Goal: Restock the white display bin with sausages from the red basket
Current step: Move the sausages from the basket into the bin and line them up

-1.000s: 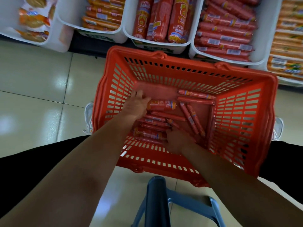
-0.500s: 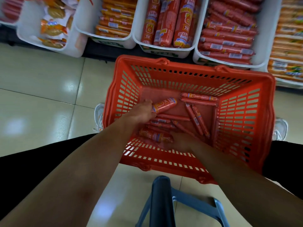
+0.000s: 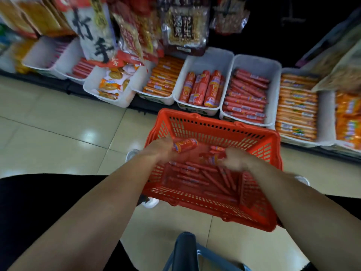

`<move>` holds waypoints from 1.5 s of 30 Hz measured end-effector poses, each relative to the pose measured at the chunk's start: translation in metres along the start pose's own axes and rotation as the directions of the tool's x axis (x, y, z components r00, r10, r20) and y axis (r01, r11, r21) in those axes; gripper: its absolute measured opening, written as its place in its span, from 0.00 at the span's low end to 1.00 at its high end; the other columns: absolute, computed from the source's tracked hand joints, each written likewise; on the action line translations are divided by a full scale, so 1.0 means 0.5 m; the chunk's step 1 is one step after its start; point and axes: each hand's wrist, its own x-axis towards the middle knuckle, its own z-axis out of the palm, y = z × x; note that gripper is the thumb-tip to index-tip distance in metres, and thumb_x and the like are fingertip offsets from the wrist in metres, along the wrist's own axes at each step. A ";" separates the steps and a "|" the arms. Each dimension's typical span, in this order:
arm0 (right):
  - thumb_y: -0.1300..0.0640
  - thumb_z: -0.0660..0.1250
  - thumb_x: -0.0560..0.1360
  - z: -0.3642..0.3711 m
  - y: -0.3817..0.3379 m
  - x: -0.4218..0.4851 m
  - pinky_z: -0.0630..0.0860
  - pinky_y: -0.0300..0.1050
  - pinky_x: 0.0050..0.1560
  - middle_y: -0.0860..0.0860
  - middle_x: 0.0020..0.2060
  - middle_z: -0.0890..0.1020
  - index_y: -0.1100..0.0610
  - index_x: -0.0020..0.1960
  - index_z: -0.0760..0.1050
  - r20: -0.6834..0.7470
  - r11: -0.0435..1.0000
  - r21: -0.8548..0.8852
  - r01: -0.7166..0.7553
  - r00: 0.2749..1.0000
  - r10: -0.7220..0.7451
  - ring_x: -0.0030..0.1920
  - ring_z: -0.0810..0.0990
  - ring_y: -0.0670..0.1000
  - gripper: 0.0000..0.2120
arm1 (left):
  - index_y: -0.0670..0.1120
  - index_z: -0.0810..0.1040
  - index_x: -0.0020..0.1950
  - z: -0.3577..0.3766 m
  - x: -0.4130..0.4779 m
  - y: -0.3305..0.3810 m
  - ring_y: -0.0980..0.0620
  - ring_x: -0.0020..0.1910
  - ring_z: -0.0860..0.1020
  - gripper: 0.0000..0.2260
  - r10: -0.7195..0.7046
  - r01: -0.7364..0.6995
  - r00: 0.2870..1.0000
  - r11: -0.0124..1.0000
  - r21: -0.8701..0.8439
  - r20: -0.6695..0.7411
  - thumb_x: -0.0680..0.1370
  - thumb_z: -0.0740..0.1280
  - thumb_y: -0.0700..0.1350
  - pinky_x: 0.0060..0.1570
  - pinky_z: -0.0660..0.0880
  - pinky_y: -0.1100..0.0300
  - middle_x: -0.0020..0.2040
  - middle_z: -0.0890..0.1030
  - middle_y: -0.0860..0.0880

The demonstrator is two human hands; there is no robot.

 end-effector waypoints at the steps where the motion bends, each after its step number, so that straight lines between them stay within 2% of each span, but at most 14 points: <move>1: 0.31 0.69 0.67 -0.028 0.003 -0.022 0.75 0.40 0.51 0.49 0.56 0.84 0.51 0.60 0.79 -0.056 1.000 0.020 0.002 0.998 -0.001 0.54 0.82 0.51 0.31 | 0.45 0.74 0.64 -0.017 -0.022 0.007 0.43 0.59 0.79 0.28 -0.003 0.003 1.000 1.000 -0.004 -0.021 0.69 0.70 0.59 0.55 0.73 0.56 0.60 0.80 0.45; 4: 0.45 0.73 0.56 -0.096 -0.003 -0.079 0.80 0.44 0.33 0.53 0.34 0.86 0.60 0.44 0.82 -0.012 0.995 0.012 -0.100 0.995 0.101 0.33 0.85 0.52 0.23 | 0.45 0.74 0.62 -0.056 -0.063 0.017 0.46 0.56 0.79 0.24 -0.013 0.010 0.997 0.999 -0.037 -0.079 0.71 0.70 0.57 0.55 0.75 0.54 0.57 0.80 0.45; 7: 0.54 0.71 0.60 -0.113 -0.009 -0.108 0.75 0.42 0.27 0.56 0.25 0.81 0.62 0.40 0.80 -0.010 0.987 0.024 -0.156 0.988 0.157 0.24 0.80 0.54 0.13 | 0.50 0.74 0.59 -0.078 -0.060 0.002 0.48 0.50 0.81 0.30 0.002 -0.014 0.991 0.996 -0.088 -0.137 0.63 0.65 0.67 0.53 0.78 0.50 0.54 0.83 0.47; 9: 0.52 0.71 0.65 -0.116 -0.004 -0.115 0.74 0.40 0.29 0.55 0.30 0.83 0.59 0.42 0.79 -0.053 0.990 0.025 -0.140 0.989 0.141 0.29 0.81 0.52 0.11 | 0.51 0.72 0.62 -0.095 -0.057 0.003 0.47 0.51 0.81 0.31 -0.001 -0.015 0.987 0.995 -0.097 -0.163 0.66 0.66 0.67 0.54 0.78 0.48 0.56 0.82 0.47; 11: 0.44 0.71 0.68 -0.120 0.007 -0.114 0.76 0.42 0.39 0.53 0.41 0.84 0.55 0.48 0.80 -0.134 0.994 0.048 -0.098 0.986 0.103 0.42 0.83 0.53 0.16 | 0.45 0.69 0.66 -0.122 -0.078 0.029 0.44 0.55 0.79 0.27 -0.026 0.002 0.979 0.993 -0.122 -0.200 0.73 0.69 0.60 0.55 0.76 0.51 0.58 0.79 0.45; 14: 0.40 0.71 0.71 -0.134 0.010 -0.101 0.76 0.46 0.49 0.53 0.51 0.84 0.53 0.56 0.80 -0.300 0.978 0.208 -0.002 0.952 0.066 0.51 0.82 0.55 0.20 | 0.41 0.69 0.65 -0.147 -0.046 0.048 0.42 0.56 0.78 0.24 -0.068 0.024 0.961 0.986 -0.166 -0.267 0.77 0.70 0.54 0.48 0.72 0.54 0.59 0.77 0.42; 18: 0.46 0.68 0.76 -0.164 -0.015 -0.060 0.71 0.46 0.43 0.53 0.49 0.80 0.55 0.62 0.71 -0.373 0.921 0.388 0.039 0.920 0.119 0.45 0.78 0.53 0.19 | 0.40 0.65 0.70 -0.167 0.044 0.072 0.41 0.57 0.78 0.26 -0.087 0.006 0.944 0.970 -0.245 -0.319 0.79 0.69 0.51 0.51 0.74 0.52 0.64 0.75 0.40; 22: 0.47 0.65 0.78 -0.201 -0.031 0.045 0.73 0.48 0.43 0.55 0.51 0.79 0.55 0.68 0.65 -0.431 0.870 0.491 0.053 0.882 0.189 0.46 0.80 0.58 0.23 | 0.40 0.63 0.71 -0.189 0.159 0.104 0.37 0.61 0.76 0.25 -0.074 -0.050 0.913 0.955 -0.291 -0.400 0.80 0.68 0.48 0.60 0.75 0.44 0.67 0.70 0.37; 27: 0.49 0.59 0.81 -0.250 -0.057 0.187 0.71 0.45 0.33 0.55 0.46 0.82 0.50 0.74 0.58 -0.478 0.775 0.621 0.118 0.840 0.255 0.39 0.81 0.54 0.24 | 0.44 0.57 0.76 -0.213 0.309 0.152 0.37 0.65 0.72 0.26 -0.134 -0.023 0.909 0.929 -0.370 -0.394 0.82 0.65 0.43 0.62 0.73 0.46 0.71 0.64 0.38; 31: 0.48 0.60 0.81 -0.255 -0.066 0.265 0.76 0.46 0.43 0.56 0.61 0.73 0.39 0.79 0.50 -0.490 0.826 0.558 0.083 0.836 0.246 0.45 0.78 0.55 0.30 | 0.47 0.60 0.77 -0.194 0.394 0.149 0.36 0.66 0.71 0.26 -0.052 -0.062 0.910 0.964 -0.259 -0.412 0.80 0.63 0.38 0.66 0.71 0.45 0.72 0.63 0.39; 34: 0.44 0.62 0.78 -0.232 -0.073 0.288 0.78 0.59 0.54 0.59 0.66 0.67 0.38 0.78 0.50 -0.553 0.981 0.190 -0.045 0.821 0.144 0.60 0.73 0.63 0.33 | 0.48 0.76 0.67 -0.159 0.411 0.115 0.38 0.63 0.74 0.16 0.078 -0.125 0.896 0.989 -0.080 -0.438 0.79 0.66 0.43 0.66 0.71 0.45 0.66 0.72 0.43; 36: 0.41 0.61 0.77 -0.218 -0.077 0.290 0.75 0.61 0.57 0.59 0.67 0.67 0.40 0.78 0.52 -0.577 0.996 0.053 -0.070 0.812 0.088 0.67 0.67 0.63 0.33 | 0.48 0.80 0.62 -0.144 0.405 0.100 0.39 0.60 0.76 0.13 0.122 -0.168 0.870 0.984 -0.054 -0.477 0.78 0.68 0.45 0.64 0.73 0.46 0.62 0.76 0.44; 41: 0.42 0.63 0.77 -0.218 -0.070 0.256 0.74 0.60 0.59 0.58 0.69 0.67 0.47 0.77 0.59 -0.542 0.972 0.220 -0.085 0.818 0.194 0.68 0.68 0.63 0.31 | 0.47 0.80 0.61 -0.146 0.347 0.090 0.43 0.53 0.79 0.12 0.126 -0.214 0.856 0.969 -0.122 -0.501 0.79 0.67 0.46 0.55 0.78 0.50 0.56 0.78 0.45; 45: 0.44 0.64 0.77 -0.211 -0.056 0.181 0.73 0.58 0.58 0.58 0.67 0.70 0.53 0.73 0.66 -0.529 0.948 0.307 -0.079 0.815 0.239 0.64 0.73 0.65 0.27 | 0.47 0.79 0.64 -0.146 0.262 0.082 0.44 0.57 0.78 0.14 0.107 -0.183 0.885 0.975 -0.128 -0.453 0.79 0.65 0.45 0.57 0.76 0.51 0.61 0.77 0.46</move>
